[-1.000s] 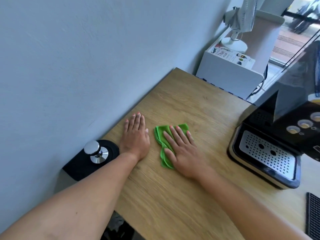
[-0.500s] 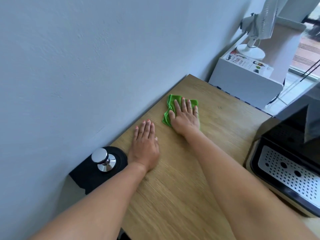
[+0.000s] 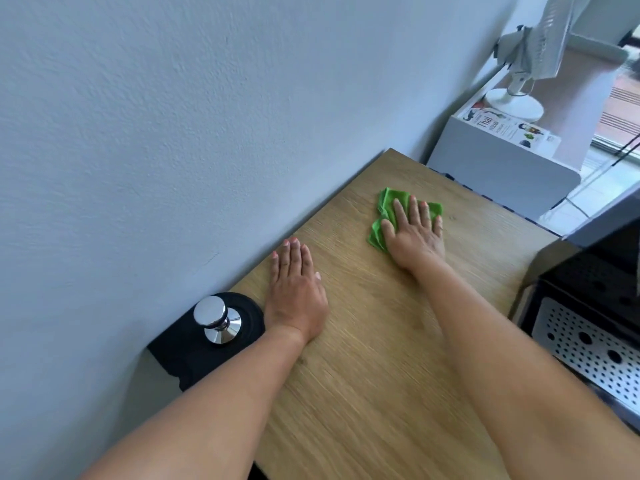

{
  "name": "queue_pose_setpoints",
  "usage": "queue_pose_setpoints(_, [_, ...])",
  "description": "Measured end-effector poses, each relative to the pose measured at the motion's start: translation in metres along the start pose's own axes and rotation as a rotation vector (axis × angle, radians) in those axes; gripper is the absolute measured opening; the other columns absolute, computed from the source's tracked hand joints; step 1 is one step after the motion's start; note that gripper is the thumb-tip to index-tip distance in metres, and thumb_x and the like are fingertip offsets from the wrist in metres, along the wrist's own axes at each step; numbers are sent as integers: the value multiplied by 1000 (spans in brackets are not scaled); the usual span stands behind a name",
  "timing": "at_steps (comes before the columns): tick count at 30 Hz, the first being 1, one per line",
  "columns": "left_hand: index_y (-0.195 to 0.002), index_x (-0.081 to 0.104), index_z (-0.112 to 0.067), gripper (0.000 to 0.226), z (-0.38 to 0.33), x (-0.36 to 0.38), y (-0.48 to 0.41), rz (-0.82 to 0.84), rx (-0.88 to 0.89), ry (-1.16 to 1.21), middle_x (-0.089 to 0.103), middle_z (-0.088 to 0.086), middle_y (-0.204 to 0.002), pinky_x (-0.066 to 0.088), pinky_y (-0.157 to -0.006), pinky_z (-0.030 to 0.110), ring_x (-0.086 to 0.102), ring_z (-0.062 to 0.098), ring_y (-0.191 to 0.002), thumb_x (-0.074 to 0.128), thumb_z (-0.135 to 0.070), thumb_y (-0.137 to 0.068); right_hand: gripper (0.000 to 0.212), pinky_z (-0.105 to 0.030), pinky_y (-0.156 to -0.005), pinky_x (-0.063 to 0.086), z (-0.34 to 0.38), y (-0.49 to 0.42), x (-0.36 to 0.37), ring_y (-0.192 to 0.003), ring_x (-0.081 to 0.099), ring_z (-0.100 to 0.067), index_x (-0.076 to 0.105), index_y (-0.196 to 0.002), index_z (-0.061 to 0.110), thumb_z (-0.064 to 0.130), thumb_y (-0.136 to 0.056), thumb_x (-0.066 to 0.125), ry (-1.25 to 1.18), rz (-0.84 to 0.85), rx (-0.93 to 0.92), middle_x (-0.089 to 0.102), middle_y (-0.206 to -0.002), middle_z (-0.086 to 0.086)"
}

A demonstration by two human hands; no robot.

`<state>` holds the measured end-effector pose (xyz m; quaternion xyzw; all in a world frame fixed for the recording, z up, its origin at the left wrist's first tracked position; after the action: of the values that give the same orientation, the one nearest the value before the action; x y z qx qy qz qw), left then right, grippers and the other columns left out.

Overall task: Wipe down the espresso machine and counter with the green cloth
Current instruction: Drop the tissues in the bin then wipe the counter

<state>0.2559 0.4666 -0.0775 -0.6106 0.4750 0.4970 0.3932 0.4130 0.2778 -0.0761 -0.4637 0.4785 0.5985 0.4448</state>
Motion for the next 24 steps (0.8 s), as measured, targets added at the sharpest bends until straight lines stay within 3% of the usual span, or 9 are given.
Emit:
queue_pose_setpoints(2, [-152, 5, -3, 61, -1, -1, -1, -2, 0, 0, -3, 13, -161, -2, -121, 43, -9, 23, -149, 16, -29, -98, 67, -51, -120, -5, 36, -6, 3, -149, -13, -24, -5, -155, 31, 60, -95, 5, 3, 13, -44, -13, -163, -2])
queue_pose_setpoints(6, [-152, 9, -2, 60, -1, -2, -1, -2, -2, 1, 2, 14, -161, -1, -122, 43, -5, 24, -149, 19, -28, -99, 64, -48, -121, -5, 98, 45, 18, -149, -13, -21, -3, -155, 33, 59, -97, 6, 21, 31, -304, -11, -163, 1])
queue_pose_setpoints(10, [-152, 8, -2, 60, 1, 0, -2, 1, 3, -15, 2, 15, -161, 0, -122, 43, -5, 24, -149, 18, -28, -99, 59, -43, -122, -5, 70, 138, 27, -150, -12, -13, 3, -154, 39, 58, -99, 11, 27, -1, -464, -6, -163, 9])
queue_pose_setpoints(12, [-152, 8, -2, 61, 1, 2, -1, -4, 7, -12, 2, 15, -161, 0, -122, 43, -5, 24, -149, 17, -28, -98, 58, -42, -122, -5, 22, 148, 24, -149, -15, -11, -1, -153, 42, 60, -99, 9, 35, -6, -403, -10, -162, 11])
queue_pose_setpoints(15, [-152, 6, -3, 60, 2, 3, -1, -6, 4, -18, 0, 14, -161, -1, -122, 42, -6, 24, -149, 16, -28, -98, 63, -42, -122, -5, -43, 111, 11, -149, -15, -13, -2, -154, 39, 64, -97, 6, 33, -27, -93, -12, -163, 8])
queue_pose_setpoints(19, [-152, 6, -3, 60, 1, 3, -1, -2, 6, -28, -1, 13, -161, -4, -121, 42, -7, 24, -149, 16, -28, -99, 71, -48, -120, -7, -43, 64, 6, -150, -13, -21, -1, -156, 28, 63, -95, 7, -22, -15, 205, -13, -163, -1])
queue_pose_setpoints(21, [-152, 7, -4, 60, 1, 3, -1, 11, 6, -26, 0, 13, -161, -4, -121, 42, -6, 24, -149, 17, -29, -99, 71, -49, -120, -9, -10, 69, 12, -150, -14, -23, 0, -156, 26, 63, -95, 8, -40, -3, 165, -13, -163, -3])
queue_pose_setpoints(24, [-152, 8, -4, 61, 1, 2, -2, 33, 4, -25, 2, 14, -161, -3, -121, 42, -4, 24, -149, 18, -32, -99, 70, -47, -120, -11, 44, 121, 29, -150, -14, -20, 2, -156, 29, 64, -95, 10, -46, -3, -52, -9, -164, -1])
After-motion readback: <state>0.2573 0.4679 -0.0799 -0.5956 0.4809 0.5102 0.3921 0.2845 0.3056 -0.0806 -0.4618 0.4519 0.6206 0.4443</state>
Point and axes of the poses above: each hand's wrist, its own y-axis away from the middle knuckle, its own x-axis out of the palm, z = x × y, the point moved 9 cm from there along -y, towards the middle knuckle
